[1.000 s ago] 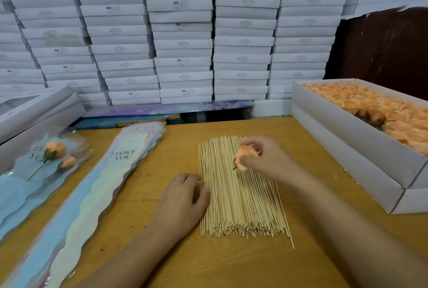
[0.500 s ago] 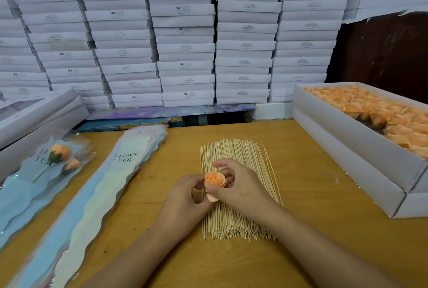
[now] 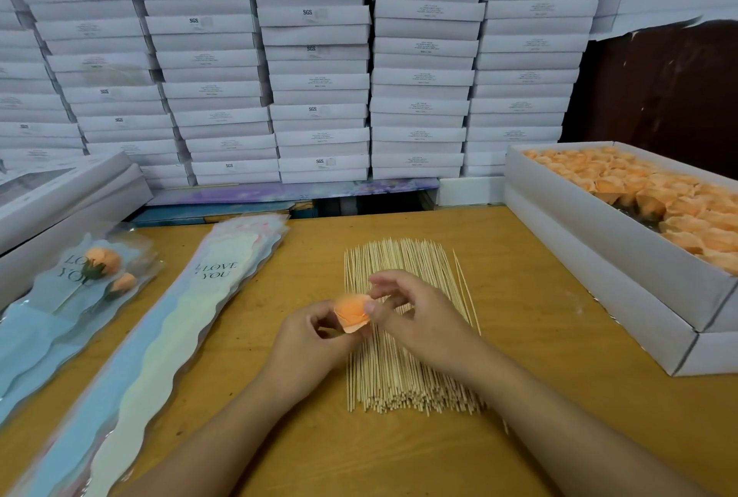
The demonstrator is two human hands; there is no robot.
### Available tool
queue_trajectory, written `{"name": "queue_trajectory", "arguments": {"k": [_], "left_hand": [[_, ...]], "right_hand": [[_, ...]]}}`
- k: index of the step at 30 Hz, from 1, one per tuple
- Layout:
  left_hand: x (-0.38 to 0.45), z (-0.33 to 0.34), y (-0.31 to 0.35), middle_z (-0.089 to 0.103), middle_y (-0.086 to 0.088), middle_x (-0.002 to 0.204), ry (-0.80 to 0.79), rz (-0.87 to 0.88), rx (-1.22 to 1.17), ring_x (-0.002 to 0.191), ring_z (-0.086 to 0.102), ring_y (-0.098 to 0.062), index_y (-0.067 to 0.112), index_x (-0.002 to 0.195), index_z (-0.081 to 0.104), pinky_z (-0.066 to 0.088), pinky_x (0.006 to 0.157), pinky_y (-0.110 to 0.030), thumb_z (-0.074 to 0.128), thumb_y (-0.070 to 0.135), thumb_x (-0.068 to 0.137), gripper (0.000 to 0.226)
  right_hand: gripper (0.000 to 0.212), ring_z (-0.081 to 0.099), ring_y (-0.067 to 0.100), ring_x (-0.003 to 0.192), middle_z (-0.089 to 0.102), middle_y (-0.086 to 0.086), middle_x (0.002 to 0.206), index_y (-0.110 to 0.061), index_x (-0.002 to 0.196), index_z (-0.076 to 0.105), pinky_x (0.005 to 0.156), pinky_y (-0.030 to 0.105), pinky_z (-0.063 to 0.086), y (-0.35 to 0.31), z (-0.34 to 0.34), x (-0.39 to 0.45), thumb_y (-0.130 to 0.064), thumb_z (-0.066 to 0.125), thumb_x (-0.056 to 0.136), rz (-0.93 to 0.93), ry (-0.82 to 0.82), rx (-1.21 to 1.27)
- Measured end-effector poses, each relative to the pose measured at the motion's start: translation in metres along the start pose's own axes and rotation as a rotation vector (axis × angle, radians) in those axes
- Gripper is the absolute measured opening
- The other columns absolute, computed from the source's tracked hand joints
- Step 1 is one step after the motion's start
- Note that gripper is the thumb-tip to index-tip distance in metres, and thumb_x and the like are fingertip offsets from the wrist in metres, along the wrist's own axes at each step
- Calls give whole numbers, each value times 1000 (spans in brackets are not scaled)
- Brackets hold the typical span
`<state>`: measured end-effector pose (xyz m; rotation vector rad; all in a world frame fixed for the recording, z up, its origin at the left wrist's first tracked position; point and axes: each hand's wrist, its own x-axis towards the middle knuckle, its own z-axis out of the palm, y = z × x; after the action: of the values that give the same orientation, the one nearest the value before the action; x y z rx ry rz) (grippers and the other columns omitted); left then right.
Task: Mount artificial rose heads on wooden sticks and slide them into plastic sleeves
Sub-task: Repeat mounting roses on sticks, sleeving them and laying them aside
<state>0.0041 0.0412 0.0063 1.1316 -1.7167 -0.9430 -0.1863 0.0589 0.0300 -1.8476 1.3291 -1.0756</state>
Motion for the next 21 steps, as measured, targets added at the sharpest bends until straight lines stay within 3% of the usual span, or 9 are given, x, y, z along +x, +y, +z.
{"name": "queue_trajectory", "arguments": {"k": [3,6,9,12,15,18,21], "left_hand": [[2,0,-2,77,0,94,2,-18,-15,87,71,-16,44,93,77,54,75,-26,83,25,82,23],[1,-2,-1,77,6,93,5,-24,-40,83,69,-5,46,95,77,49,71,-13,80,26,84,23],[1,-3,1,73,-6,84,50,-70,-102,72,61,-7,37,91,78,47,69,-21,80,29,84,11],[2,-5,0,68,-5,73,59,-105,-141,68,57,-8,29,84,78,45,63,-18,78,29,86,2],[2,-5,2,66,4,70,64,-124,-155,65,57,-4,34,83,78,44,58,-11,78,31,86,4],[2,-5,1,67,5,70,55,-121,-140,63,57,-2,36,80,77,43,57,-9,77,33,86,7],[2,-6,0,67,3,71,55,-117,-133,64,57,-2,34,79,77,44,57,-9,78,34,85,6]], "right_hand": [[30,56,-12,100,58,-26,112,-32,129,57,74,8,47,7,-17,5,-35,58,99,40,111,-9],[28,59,0,93,60,-18,106,-27,125,60,76,19,51,25,-40,11,-21,59,98,189,258,-91],[28,61,6,89,62,-12,101,-20,120,65,80,27,53,48,-61,11,-10,58,94,369,303,-248],[13,64,16,88,69,-1,97,-17,94,71,89,41,56,64,-73,9,-10,62,88,524,270,-372],[10,65,17,76,70,1,80,-12,76,71,75,35,56,65,-79,9,-16,67,84,593,233,-408],[31,44,16,49,43,-3,51,-20,55,50,50,25,31,58,-79,9,-15,64,82,621,164,-447],[35,37,16,45,36,-5,50,-21,54,42,45,23,21,50,-81,10,-22,66,80,647,120,-553]]}}
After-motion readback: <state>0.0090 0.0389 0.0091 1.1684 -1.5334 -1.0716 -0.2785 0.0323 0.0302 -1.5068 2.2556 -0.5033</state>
